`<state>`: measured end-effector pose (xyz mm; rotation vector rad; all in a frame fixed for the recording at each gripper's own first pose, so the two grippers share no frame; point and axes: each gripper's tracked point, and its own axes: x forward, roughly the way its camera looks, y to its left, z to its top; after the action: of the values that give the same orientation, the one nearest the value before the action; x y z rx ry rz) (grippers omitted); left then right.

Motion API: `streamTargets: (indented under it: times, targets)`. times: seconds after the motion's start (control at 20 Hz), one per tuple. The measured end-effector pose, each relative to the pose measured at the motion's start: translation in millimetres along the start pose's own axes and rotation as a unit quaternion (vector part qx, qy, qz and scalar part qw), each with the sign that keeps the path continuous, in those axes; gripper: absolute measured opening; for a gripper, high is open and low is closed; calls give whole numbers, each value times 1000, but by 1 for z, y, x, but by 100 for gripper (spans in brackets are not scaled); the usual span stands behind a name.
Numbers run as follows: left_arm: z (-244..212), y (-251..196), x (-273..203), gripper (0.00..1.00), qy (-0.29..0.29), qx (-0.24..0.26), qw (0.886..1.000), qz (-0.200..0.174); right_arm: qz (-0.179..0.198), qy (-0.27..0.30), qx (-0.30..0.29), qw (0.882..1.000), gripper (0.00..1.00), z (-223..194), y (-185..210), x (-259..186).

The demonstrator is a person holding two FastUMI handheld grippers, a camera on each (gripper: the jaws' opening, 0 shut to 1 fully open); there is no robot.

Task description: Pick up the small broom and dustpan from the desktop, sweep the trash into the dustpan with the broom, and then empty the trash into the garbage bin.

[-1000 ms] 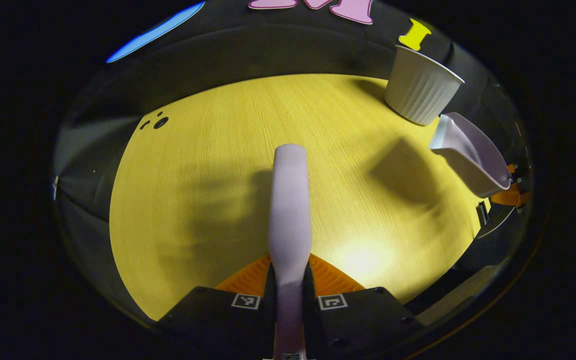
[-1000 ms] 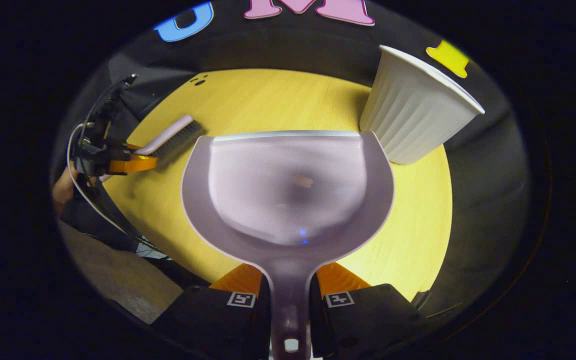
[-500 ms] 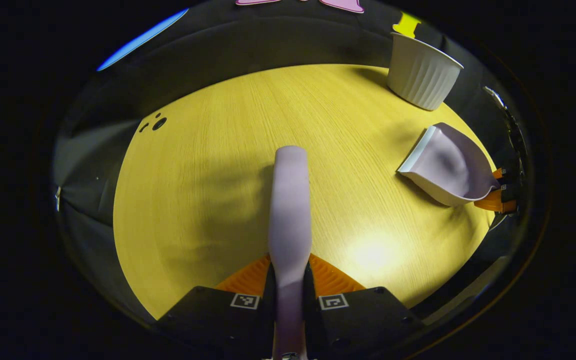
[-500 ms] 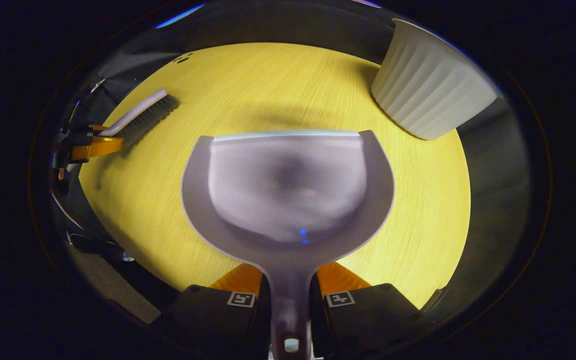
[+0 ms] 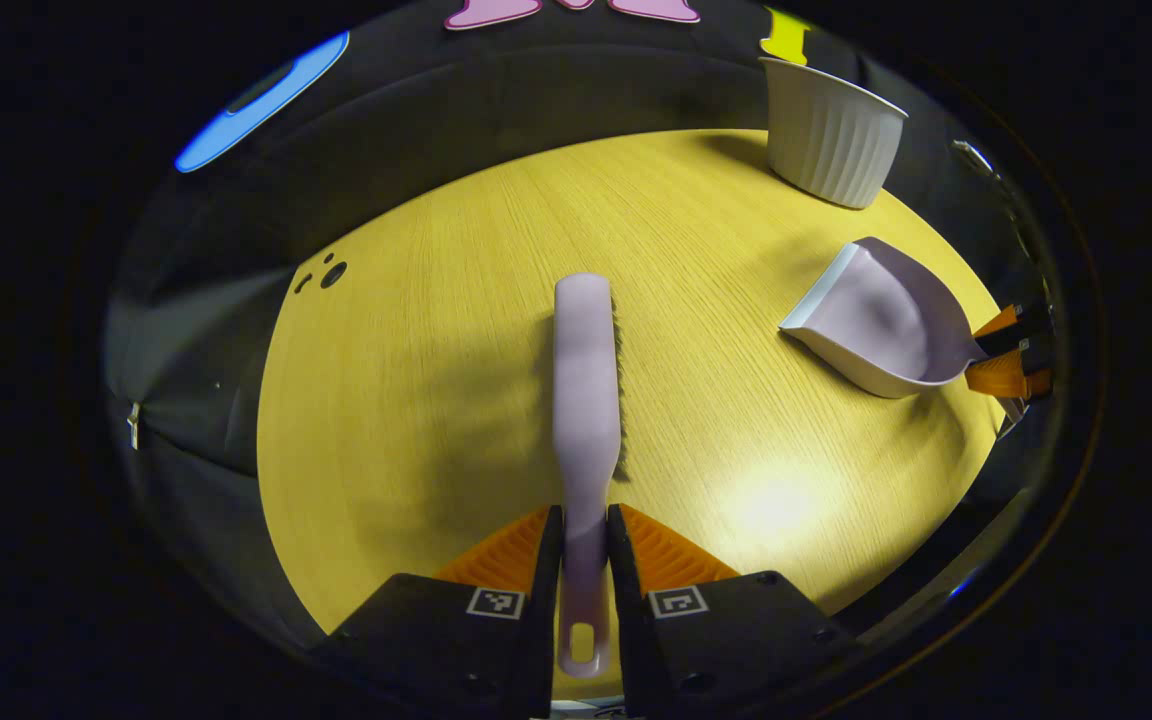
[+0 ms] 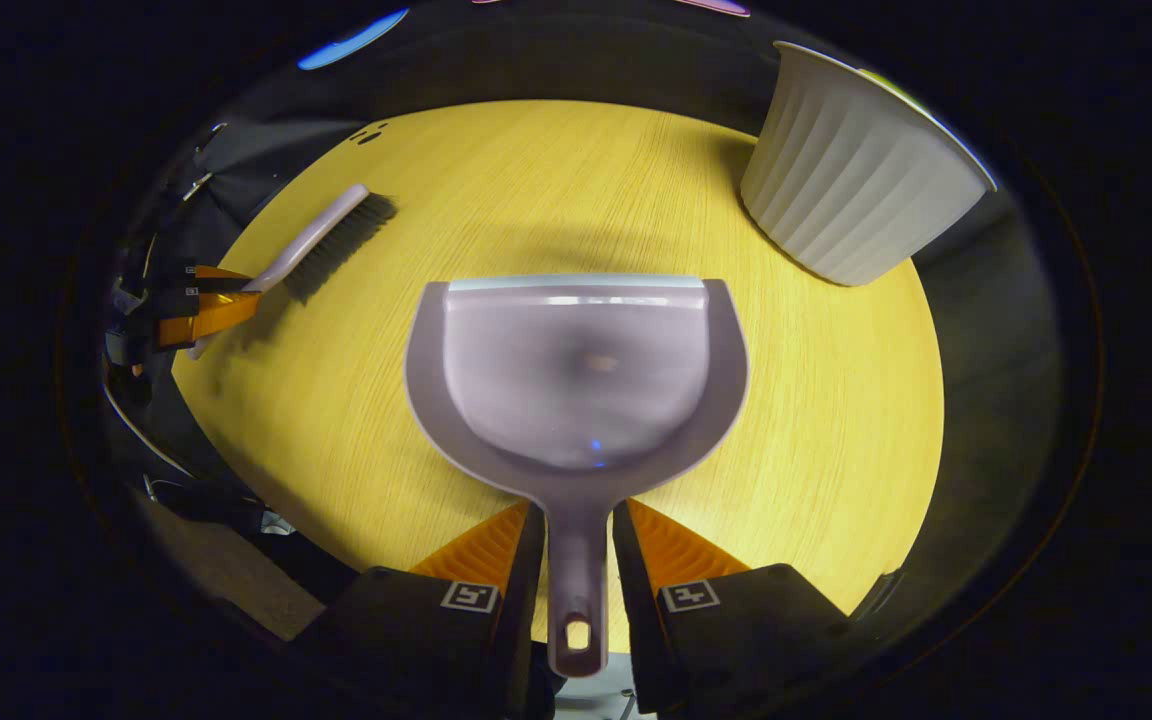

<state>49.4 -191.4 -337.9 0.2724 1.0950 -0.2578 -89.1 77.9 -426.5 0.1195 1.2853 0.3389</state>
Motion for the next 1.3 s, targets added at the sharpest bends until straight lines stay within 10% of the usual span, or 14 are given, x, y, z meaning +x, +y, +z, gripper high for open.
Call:
streamTargets:
  times: [0.5, 1.05, 1.3]
  targets:
    - [61, -13, -54, 31, -138, -44, 989, 3, -9, -170, 6, 985, 43, 80, 3, -111]
    - [183, -19, -184, 27, -402, -72, 913, -20, -26, -403, -1, 915, 43, 183, 5, -219]
    - [180, -33, -181, 27, -410, -84, 908, -25, -24, -421, -5, 907, 41, 187, 7, -224]
